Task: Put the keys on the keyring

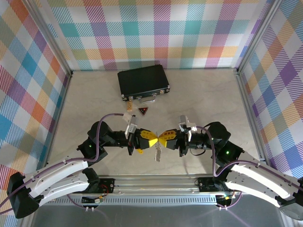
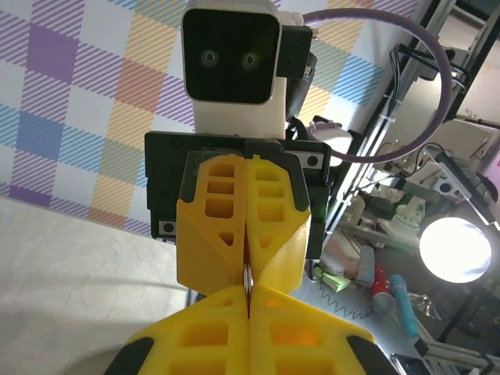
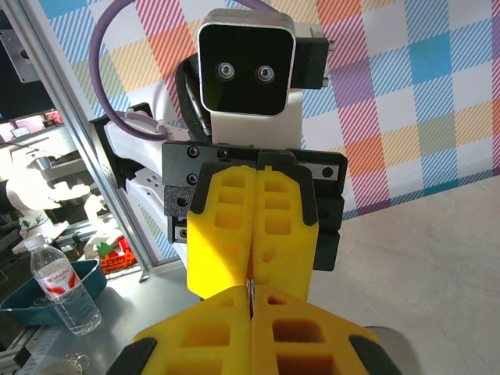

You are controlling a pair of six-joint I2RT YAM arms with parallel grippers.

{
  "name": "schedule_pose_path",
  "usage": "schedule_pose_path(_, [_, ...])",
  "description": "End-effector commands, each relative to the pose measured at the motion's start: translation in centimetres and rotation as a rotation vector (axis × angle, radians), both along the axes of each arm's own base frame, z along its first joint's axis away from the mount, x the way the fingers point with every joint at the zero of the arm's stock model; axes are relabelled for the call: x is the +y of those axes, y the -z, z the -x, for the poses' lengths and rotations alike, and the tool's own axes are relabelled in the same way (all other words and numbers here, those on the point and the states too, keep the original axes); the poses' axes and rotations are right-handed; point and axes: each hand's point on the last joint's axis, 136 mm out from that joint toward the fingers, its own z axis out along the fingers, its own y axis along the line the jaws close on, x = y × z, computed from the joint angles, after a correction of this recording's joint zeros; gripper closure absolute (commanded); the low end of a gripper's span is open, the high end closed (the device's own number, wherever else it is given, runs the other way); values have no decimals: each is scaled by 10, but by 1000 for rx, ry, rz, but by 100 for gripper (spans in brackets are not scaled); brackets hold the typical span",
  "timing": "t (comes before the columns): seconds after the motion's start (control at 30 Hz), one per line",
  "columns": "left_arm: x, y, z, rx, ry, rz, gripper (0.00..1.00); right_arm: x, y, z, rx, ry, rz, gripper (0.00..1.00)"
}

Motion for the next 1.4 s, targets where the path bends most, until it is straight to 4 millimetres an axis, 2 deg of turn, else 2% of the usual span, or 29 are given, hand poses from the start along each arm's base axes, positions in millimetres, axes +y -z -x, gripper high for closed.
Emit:
schedule_pose_path(0.0, [0,-3,5,-36,13,19,100,-4,-21,4,-54,0,-67,100])
schedule_pose_path(0.13, [1,-2,2,-62,-15,-5,100,-5,-14,0,-34,30,-22,98])
schedule_pose_path(0.27, [3,4,-10,-78,-94,-104,100,-14,2,-6,-7,95,95,71])
schedule_pose_path(0.4, [6,6,-17,-80,-139,-240,100,-29,12,-8,-12,158,190,61])
schedule_pose_path(0.5, [9,8,-17,-73,-132,-343,100,-35,16,-11,-19,189,248,61])
schedule_pose_path(0.53, [11,16,-15,-55,-121,-405,100,-35,17,-10,-18,186,262,61])
schedule_pose_path(0.77, [22,26,-10,-87,-74,-608,100,-28,25,-10,-25,153,316,59])
schedule_pose_path(1.0, [24,31,0,-135,-5,-647,100,-19,25,-6,-27,102,316,58])
schedule_pose_path(1.17, [23,31,9,-158,47,-648,100,-9,25,7,-17,-3,325,57])
schedule_pose_path(1.37, [20,35,12,-192,51,-670,100,-3,23,13,-10,-58,311,55])
